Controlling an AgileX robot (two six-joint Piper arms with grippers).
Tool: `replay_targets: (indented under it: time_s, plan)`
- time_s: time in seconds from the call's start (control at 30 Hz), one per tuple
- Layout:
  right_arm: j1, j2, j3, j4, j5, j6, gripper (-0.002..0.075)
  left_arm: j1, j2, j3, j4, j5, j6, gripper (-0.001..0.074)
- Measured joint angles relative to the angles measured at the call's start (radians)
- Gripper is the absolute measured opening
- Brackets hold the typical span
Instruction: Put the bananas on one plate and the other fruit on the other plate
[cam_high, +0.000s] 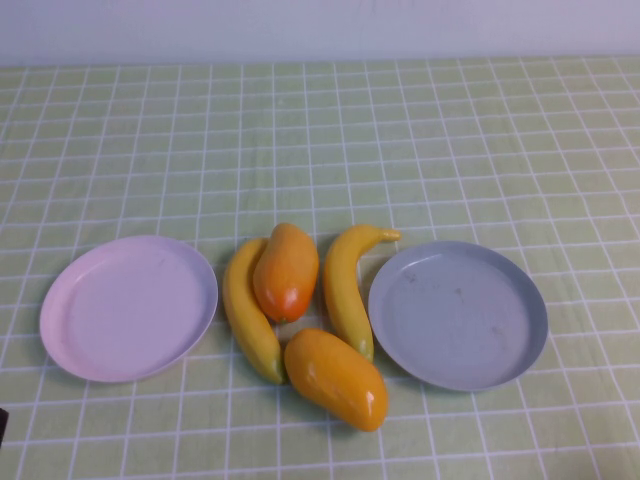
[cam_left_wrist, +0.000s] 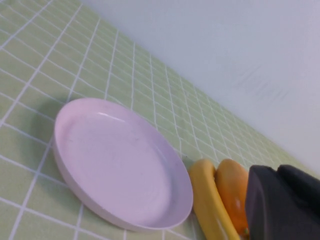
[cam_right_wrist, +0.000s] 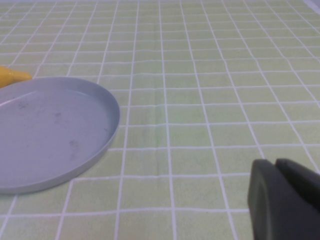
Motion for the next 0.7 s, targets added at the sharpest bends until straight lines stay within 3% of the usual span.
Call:
replay_targets:
  time_s: [0.27,0.5,0.7]
  plan:
    - [0.000,0.000,0.000,0.000,0.000,0.000,-0.0017,0.000,0.272,-0.276,0.008,0.289,0.021,0.0000]
    - [0.000,0.000,0.000,0.000,0.000,0.000,-0.0017,0.000,0.647,-0.553,0.010,0.562,0.301,0.0000]
    - [0.000,0.000,0.000,0.000,0.000,0.000,-0.0017,-0.007,0.976,-0.764,0.017,0.627,0.402,0.0000]
